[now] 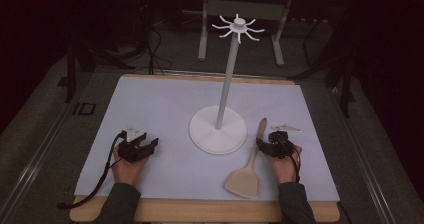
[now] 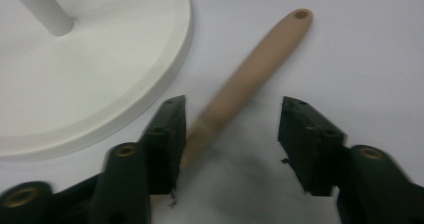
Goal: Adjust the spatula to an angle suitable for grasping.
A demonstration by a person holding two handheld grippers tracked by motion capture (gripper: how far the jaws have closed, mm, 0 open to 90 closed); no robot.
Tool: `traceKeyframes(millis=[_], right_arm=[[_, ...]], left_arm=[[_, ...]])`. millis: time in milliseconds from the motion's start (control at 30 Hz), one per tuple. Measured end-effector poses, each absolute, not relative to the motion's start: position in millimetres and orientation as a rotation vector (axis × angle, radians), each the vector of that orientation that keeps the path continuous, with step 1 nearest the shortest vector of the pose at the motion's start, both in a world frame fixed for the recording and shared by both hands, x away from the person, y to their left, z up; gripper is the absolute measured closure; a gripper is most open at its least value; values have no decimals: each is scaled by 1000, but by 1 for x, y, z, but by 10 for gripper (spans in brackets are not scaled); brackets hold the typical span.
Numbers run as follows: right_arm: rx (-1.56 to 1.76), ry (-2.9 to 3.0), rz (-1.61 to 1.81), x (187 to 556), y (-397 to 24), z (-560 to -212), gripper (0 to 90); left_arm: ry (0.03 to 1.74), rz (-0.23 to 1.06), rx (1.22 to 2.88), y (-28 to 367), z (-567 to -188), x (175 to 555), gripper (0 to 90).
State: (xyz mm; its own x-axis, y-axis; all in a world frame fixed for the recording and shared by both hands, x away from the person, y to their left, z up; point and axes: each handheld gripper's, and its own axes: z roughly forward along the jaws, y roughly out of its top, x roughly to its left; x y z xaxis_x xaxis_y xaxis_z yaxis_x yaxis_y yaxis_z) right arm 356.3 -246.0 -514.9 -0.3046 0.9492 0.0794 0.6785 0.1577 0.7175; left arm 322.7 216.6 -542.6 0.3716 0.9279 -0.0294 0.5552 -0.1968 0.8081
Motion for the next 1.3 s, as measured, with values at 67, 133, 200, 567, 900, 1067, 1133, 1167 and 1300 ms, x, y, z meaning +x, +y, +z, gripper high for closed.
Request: traceKeyframes(millis=[67, 133, 200, 567, 900, 1067, 1133, 1167, 1300], right_arm=[[1543, 2059, 940, 356, -244, -515, 425], [1535, 2084, 921, 359, -240, -516, 405], [1533, 2099, 896, 363, -236, -517, 406], [1595, 2145, 720, 386, -222, -521, 504], [1567, 2188, 691, 391, -217, -518, 540], [1557, 2208, 686, 399, -216, -517, 578], [1531, 2235, 680, 405, -217, -515, 610], [1528, 2242, 672, 407, -218, -514, 620], [1501, 2252, 663, 411, -219, -512, 647]], left_arm=[[1289, 619, 1872, 217, -543, 323, 463], [1289, 617, 1873, 217, -543, 323, 462], [1289, 616, 1873, 217, -543, 323, 460], [1289, 606, 1877, 217, -543, 324, 457], [1288, 607, 1883, 217, -543, 324, 456], [1288, 604, 1882, 217, -543, 324, 454], [1288, 601, 1884, 217, -543, 324, 454], [1288, 601, 1884, 217, -543, 324, 453], [1290, 599, 1884, 217, -543, 324, 453]])
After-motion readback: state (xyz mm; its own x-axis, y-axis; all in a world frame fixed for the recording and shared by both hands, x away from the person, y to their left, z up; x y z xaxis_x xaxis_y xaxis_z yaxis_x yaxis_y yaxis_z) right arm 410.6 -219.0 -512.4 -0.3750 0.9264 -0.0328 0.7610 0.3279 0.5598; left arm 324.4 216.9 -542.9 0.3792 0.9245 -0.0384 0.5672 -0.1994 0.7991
